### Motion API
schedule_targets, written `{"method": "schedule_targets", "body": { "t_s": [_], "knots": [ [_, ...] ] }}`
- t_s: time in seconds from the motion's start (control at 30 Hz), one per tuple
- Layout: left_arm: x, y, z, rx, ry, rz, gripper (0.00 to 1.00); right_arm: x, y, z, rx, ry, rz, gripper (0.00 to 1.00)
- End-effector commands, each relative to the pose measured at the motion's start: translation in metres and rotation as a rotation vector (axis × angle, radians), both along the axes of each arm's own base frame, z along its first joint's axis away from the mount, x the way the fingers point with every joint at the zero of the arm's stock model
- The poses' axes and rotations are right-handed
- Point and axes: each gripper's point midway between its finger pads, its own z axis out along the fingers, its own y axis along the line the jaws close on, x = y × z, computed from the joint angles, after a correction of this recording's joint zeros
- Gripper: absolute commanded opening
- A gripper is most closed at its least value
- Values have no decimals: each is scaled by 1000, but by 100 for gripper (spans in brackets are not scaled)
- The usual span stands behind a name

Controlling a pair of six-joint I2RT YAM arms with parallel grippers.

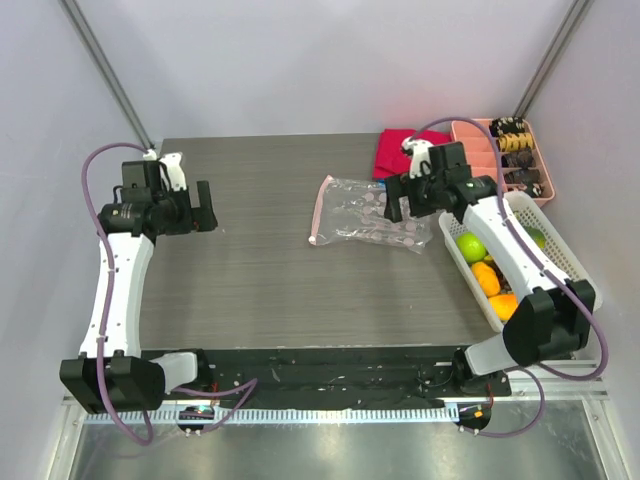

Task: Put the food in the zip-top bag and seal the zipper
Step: Pick up the zipper food storage bag at the center of the board.

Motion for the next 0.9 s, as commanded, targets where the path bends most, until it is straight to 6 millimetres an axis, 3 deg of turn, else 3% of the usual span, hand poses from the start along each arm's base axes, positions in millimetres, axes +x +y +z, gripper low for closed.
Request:
{"method": "schedule_targets", "body": {
  "t_s": [0.0,0.1,0.33,0.43,0.5,0.67,0.73,0.77,0.8,0.87],
  "knots": [
    [8,4,29,-8,-123,45,100,16,31,10,-28,-64,73,100],
    [7,2,30,-13,-125,31,100,16,55,7,-60,-79,142,100],
    [8,-1,39,-41,-184,53,100,28,108,-23,-88,-24,212,97],
    [10,-2,41,-65,-217,74,100,48,124,-18,-65,-54,142,94],
    [11,-1,43,-79,-239,98,100,70,134,-15,-12,-64,-4,90],
    [11,3,31,-70,-210,133,100,106,168,-7,70,-91,-182,79],
    [12,7,27,-53,-197,146,100,114,178,-26,44,-83,-234,74],
    [12,8,25,-49,-191,149,100,120,182,-21,58,-95,-247,73],
    [13,10,23,-41,-185,152,100,125,184,-36,42,-79,-272,73],
    [12,9,23,-39,-182,148,100,134,186,-36,26,-102,-304,74]
  ]
}}
